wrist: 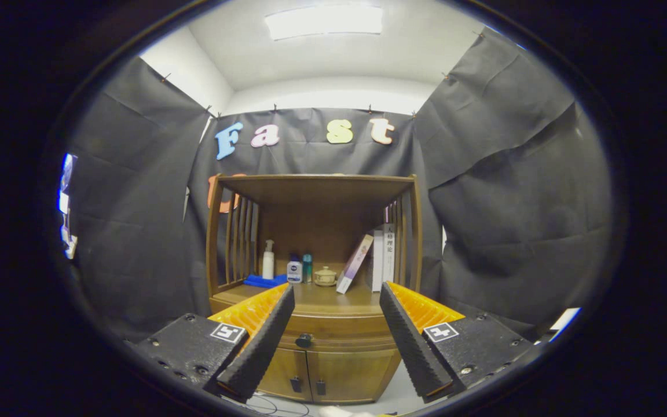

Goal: Pull open the drawer, take out the items inside it, and place them on the countertop above the cabinet.

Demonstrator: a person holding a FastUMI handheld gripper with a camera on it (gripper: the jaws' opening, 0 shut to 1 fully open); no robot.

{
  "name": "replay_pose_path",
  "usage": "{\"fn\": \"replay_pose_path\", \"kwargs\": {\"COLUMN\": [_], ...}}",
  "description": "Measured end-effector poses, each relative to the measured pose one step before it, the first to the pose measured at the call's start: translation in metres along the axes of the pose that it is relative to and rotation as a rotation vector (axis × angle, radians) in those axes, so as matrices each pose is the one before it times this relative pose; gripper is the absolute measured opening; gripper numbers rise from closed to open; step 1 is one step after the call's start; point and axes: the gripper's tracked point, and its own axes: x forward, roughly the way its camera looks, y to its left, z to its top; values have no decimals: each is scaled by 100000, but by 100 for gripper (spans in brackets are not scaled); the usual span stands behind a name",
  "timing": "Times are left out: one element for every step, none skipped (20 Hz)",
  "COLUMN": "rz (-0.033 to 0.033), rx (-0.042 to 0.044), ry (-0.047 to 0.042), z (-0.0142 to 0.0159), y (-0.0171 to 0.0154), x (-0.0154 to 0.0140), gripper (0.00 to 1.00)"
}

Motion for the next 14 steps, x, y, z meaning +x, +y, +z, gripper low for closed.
{"fn": "replay_pose_path", "kwargs": {"rz": [209,-2,-123,-203,-349,-787,-294,177,-566,-717,347,1626,2110,1384], "rx": [133,-48,-295,-260,-74,145,138,-238,-695,-393,497,962,894,345], "ry": [205,61,1,-65,-38,-16,-789,-1301,-961,-760,-241,737,356,-745], "z": [-186,-3,-11,22,-180,-24,-25,93,-182,-254,-440,-499,-674,-264], "y": [189,93,102,5,-27,-99,26,163,93,3,231,598,628,356], "x": [-45,-14,7,-15,18,81,178,128,358,364,260,292,310,363], "gripper": [97,97,97,97,97,97,97,97,97,97,97,97,97,97]}}
